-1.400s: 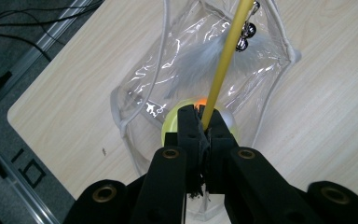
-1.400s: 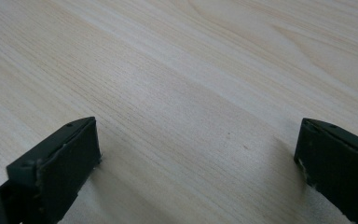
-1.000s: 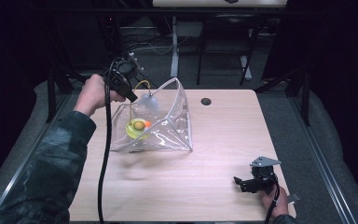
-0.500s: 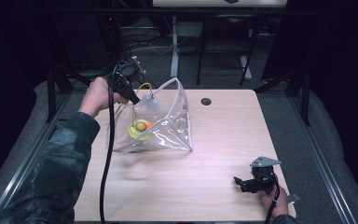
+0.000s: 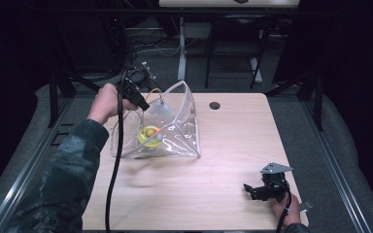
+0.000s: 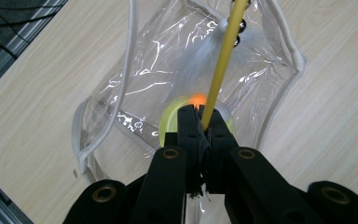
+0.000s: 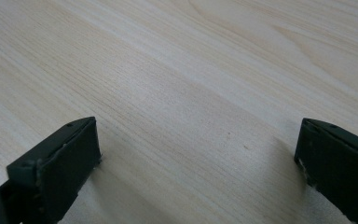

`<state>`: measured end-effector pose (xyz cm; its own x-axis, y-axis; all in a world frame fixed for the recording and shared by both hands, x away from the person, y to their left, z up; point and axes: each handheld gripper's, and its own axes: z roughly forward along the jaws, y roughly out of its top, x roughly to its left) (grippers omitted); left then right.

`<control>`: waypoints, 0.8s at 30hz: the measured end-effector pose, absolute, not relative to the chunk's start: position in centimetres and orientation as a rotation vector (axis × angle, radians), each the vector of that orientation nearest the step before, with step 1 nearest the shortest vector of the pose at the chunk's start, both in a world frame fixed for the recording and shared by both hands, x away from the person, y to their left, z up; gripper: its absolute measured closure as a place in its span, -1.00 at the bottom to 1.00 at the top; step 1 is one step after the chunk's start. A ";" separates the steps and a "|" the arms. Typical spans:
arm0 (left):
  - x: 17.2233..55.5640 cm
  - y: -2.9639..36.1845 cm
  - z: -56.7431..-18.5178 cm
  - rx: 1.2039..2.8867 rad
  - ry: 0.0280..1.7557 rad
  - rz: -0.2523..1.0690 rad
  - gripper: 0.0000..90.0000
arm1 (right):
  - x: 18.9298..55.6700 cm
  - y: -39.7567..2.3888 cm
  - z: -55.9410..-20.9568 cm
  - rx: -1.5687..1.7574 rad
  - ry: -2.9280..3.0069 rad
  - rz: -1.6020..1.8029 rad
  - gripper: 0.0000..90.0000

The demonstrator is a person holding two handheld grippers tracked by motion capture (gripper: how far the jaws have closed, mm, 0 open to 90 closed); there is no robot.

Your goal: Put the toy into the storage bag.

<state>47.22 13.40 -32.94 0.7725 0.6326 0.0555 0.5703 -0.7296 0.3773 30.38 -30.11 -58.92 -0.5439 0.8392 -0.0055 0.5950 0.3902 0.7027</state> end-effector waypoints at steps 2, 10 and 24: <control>47.3 13.3 -33.1 2.631 0.920 0.254 0.95 | 30.4 -30.1 -58.9 1.244 2.293 0.938 -1.00; 47.5 13.1 -33.8 2.639 0.922 0.245 0.94 | 30.4 -30.1 -58.9 1.244 2.294 0.938 -1.00; 47.8 13.8 -34.7 2.622 0.962 0.234 0.94 | 30.4 -30.1 -58.9 1.243 2.293 0.938 -1.00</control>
<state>47.76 13.77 -34.72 0.7575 0.6517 0.0373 0.5963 -0.7141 0.3666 30.38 -30.11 -58.92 -0.5438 0.8392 -0.0055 0.5948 0.3901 0.7029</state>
